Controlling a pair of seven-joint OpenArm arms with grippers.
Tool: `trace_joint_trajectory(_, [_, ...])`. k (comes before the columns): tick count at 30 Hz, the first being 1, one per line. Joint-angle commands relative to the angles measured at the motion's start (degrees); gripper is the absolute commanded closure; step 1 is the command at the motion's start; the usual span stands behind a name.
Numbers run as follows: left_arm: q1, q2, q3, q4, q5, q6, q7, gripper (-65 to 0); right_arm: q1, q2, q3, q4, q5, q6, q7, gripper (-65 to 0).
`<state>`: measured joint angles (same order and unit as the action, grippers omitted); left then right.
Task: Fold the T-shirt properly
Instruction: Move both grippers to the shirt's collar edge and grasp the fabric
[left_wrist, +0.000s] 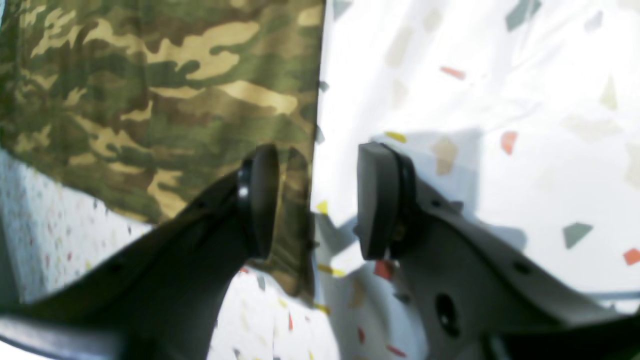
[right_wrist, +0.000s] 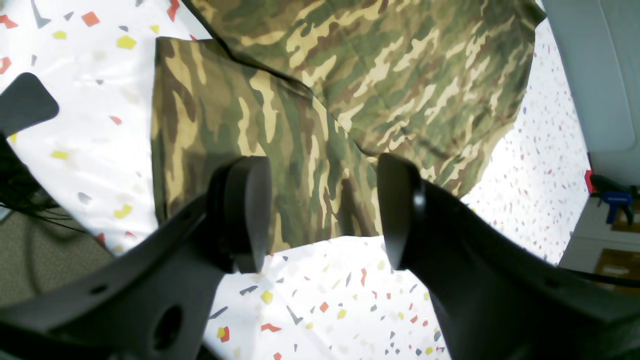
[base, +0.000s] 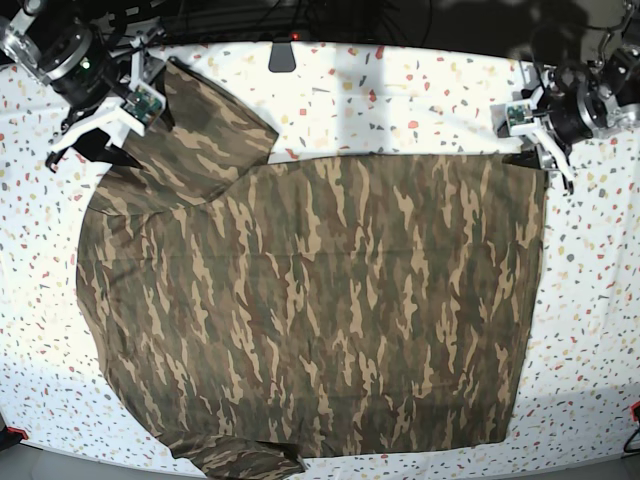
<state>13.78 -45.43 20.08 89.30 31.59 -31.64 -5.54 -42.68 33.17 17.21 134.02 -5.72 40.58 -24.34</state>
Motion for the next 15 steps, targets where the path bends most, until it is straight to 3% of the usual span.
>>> trace_joint_trajectory(1, [-1.16,0.94,1.22,-2.12,6.19,3.96,8.09,-25.6,-0.04,0.66,0.39,0.98,0.2,-0.58,0.76,-34.2])
trace_joint_trajectory(7, [-1.75,0.63,1.73,-2.34,7.3,5.97,8.98,-25.5,-0.04,0.66,0.39,0.98,0.39,-0.58,0.76,-34.2])
trace_joint_trajectory(12, [-0.04,-1.46,1.73,4.83,-4.26,5.97,17.59,-23.8,-0.04,0.66,0.39,0.98,0.35,-0.58,0.66,-34.2])
trace_joint_trajectory(15, [1.86,-4.33,1.73,13.6,-6.45,5.97,21.64,-23.8,-0.04,0.66,0.39,0.98,0.37,-0.58,0.68,-34.2])
